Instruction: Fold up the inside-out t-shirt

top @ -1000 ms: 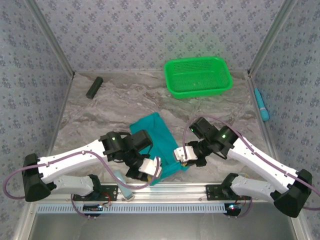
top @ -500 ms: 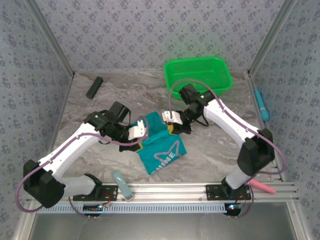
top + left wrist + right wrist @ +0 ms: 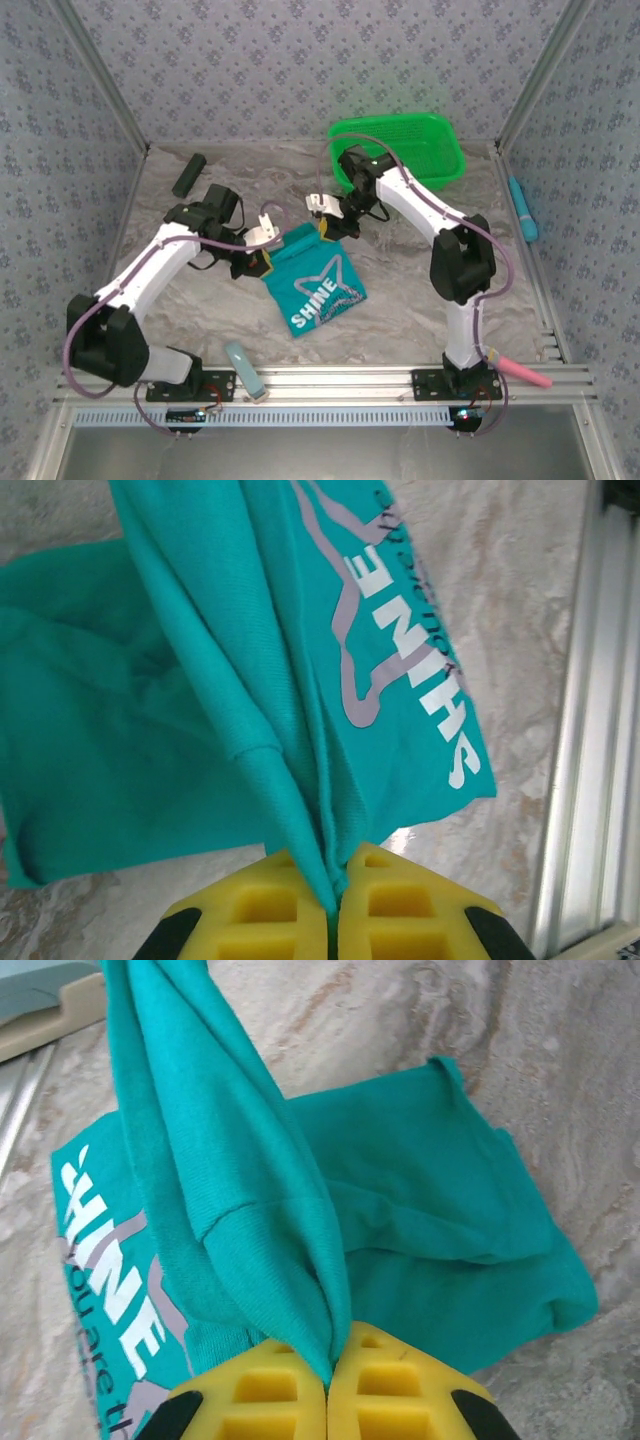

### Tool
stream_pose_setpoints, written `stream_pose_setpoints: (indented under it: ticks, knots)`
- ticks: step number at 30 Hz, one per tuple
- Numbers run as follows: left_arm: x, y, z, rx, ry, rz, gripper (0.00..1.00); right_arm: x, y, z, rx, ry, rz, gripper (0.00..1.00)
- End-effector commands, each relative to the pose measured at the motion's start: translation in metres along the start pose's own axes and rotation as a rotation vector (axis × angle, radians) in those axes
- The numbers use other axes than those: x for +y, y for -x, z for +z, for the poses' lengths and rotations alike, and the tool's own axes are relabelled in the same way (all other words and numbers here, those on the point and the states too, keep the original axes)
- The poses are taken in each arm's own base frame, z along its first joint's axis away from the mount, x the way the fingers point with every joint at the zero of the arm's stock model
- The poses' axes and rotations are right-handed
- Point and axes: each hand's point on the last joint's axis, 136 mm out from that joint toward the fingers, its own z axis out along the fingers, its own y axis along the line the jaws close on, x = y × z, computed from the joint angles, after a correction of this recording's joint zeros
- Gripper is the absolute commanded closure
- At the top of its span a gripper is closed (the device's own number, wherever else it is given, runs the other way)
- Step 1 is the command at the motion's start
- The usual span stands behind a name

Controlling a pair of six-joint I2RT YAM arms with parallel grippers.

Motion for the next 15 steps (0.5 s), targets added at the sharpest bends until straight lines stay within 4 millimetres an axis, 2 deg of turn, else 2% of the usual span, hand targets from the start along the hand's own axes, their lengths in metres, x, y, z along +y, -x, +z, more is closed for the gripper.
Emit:
stream_pose_setpoints:
  ticks: [1, 5, 7, 8, 9, 10, 11, 12, 13, 15]
  knots:
    - [0.026, 0.002, 0.0, -0.006, 0.025, -0.008, 1.0, -0.039, -0.009, 0.003, 0.017, -0.094, 0.063, 1.0]
    - [0.068, -0.003, 0.013, -0.006, 0.043, -0.1, 0.94, -0.081, -0.024, 0.022, 0.034, -0.18, 0.137, 0.99]
    - [0.097, -0.015, 0.023, 0.023, 0.071, -0.219, 0.91, -0.106, -0.036, 0.034, 0.067, -0.249, 0.194, 0.94]
    - [0.116, -0.022, 0.025, 0.027, 0.093, -0.3, 0.9, -0.121, -0.041, 0.039, 0.083, -0.312, 0.227, 0.78]
    - [0.129, -0.028, 0.025, 0.029, 0.101, -0.376, 0.82, -0.14, -0.05, 0.041, 0.113, -0.407, 0.289, 0.51]
    - [0.139, -0.03, 0.023, 0.031, 0.119, -0.433, 0.52, -0.156, -0.052, 0.038, 0.129, -0.494, 0.342, 0.33]
    - [0.144, -0.029, 0.02, 0.021, 0.126, -0.461, 0.01, -0.166, -0.05, 0.033, 0.125, -0.54, 0.388, 0.28]
    - [0.144, -0.025, 0.015, 0.001, 0.132, -0.467, 0.01, -0.166, -0.045, 0.028, 0.106, -0.533, 0.427, 0.06]
    - [0.147, -0.021, 0.009, -0.014, 0.168, -0.48, 0.01, -0.166, -0.041, 0.023, 0.073, -0.538, 0.472, 0.0]
    - [0.16, -0.014, -0.017, -0.058, 0.32, -0.534, 0.01, -0.172, -0.026, -0.001, -0.047, -0.604, 0.57, 0.0]
